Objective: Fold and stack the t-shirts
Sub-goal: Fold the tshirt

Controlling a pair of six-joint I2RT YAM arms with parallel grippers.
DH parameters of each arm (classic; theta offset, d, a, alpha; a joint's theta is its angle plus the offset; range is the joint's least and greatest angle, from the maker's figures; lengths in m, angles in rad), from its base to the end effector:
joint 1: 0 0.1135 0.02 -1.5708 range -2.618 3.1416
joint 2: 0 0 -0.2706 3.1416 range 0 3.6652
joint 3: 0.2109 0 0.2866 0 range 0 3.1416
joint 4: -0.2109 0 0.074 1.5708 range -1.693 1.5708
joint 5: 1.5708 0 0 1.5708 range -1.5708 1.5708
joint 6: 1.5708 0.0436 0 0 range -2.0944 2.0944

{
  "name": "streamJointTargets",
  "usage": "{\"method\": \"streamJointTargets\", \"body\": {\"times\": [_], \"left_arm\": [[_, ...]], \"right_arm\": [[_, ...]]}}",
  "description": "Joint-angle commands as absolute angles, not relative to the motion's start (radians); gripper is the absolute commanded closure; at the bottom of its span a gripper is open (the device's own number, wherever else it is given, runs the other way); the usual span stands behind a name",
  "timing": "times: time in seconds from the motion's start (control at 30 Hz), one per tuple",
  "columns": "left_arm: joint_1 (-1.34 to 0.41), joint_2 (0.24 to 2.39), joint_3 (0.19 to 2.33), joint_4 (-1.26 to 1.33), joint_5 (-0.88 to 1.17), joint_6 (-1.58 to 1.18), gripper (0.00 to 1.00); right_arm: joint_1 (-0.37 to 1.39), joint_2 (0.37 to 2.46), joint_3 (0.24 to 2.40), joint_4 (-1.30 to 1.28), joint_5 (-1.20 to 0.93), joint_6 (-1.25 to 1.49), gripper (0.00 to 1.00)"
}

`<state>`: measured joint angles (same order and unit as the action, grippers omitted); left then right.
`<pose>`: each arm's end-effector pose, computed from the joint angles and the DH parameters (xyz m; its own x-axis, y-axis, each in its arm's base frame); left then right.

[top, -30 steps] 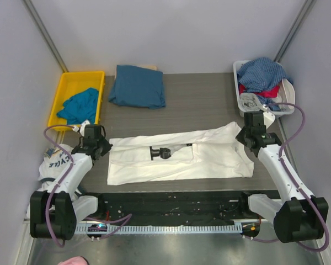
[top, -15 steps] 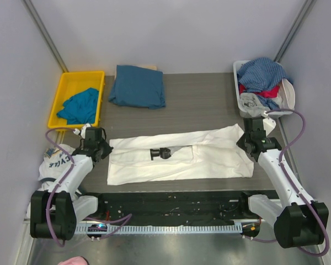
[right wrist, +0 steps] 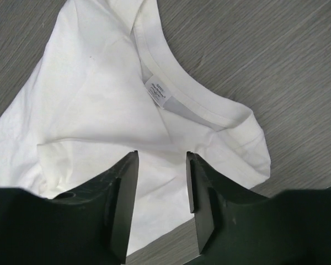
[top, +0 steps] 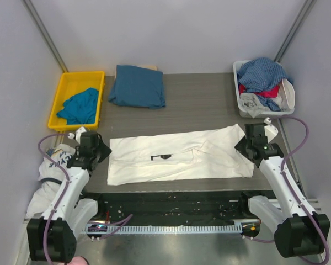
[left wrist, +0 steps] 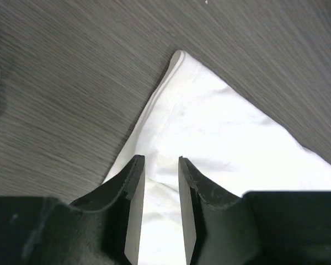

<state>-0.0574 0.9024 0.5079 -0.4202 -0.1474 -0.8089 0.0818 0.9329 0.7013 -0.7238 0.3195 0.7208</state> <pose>0.2145 -0.0059 0.1883 -0.4697 -0.6899 -0.5509 -0.5558 0.7159 -0.4226 0.2124 0.0037 0.2307 -0.5433 0.5842 -0.6030 0.6146 0.7660 0.1883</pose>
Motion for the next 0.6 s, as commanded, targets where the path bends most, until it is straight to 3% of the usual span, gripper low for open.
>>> {"method": "streamJointTargets", "body": {"times": [0.0, 0.03, 0.13, 0.33, 0.57], "left_arm": [[-0.052, 0.772, 0.552, -0.511, -0.207, -0.822, 0.61], [-0.052, 0.75, 0.56, -0.514, -0.224, -0.822, 0.46], [-0.052, 0.724, 0.586, -0.463, -0.232, -0.801, 0.29], [-0.058, 0.989, 0.643, -0.206, -0.014, -0.738, 0.28], [-0.199, 1.328, 0.865, -0.121, 0.017, -0.629, 0.31]], "right_arm": [[0.078, 0.877, 0.722, -0.747, 0.36, 0.759, 0.45], [0.078, 0.877, 0.738, -0.746, 0.374, 0.759, 0.4], [0.078, 0.926, 0.773, -0.707, 0.379, 0.727, 0.37], [0.078, 1.078, 0.834, -0.581, 0.333, 0.646, 0.35], [0.08, 1.213, 0.89, -0.485, 0.25, 0.584, 0.35]]}}
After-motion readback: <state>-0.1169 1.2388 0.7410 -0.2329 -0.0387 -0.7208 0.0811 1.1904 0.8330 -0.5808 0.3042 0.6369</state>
